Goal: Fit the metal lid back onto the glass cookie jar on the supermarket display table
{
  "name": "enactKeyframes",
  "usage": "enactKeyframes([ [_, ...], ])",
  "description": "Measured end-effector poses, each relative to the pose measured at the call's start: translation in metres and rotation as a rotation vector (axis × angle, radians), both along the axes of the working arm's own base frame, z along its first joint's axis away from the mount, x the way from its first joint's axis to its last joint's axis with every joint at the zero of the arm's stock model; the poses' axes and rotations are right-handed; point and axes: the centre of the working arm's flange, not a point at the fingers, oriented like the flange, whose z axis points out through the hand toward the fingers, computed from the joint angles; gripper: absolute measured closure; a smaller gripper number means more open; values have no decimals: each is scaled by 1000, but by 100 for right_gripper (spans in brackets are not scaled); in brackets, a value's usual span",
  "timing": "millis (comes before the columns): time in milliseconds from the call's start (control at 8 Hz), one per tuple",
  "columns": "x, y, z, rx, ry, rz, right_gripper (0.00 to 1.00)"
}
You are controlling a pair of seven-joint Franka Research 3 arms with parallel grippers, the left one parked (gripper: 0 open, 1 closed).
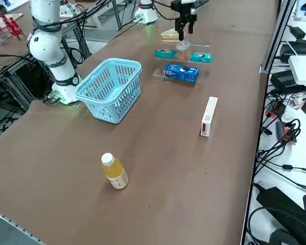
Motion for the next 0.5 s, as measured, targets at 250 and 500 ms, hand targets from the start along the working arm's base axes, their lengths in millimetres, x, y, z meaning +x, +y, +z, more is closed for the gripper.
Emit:
enactKeyframes([
  [250, -3, -16, 37, -8, -6, -12, 1],
  [500, 3, -54, 73, -20, -3, -16, 1],
])
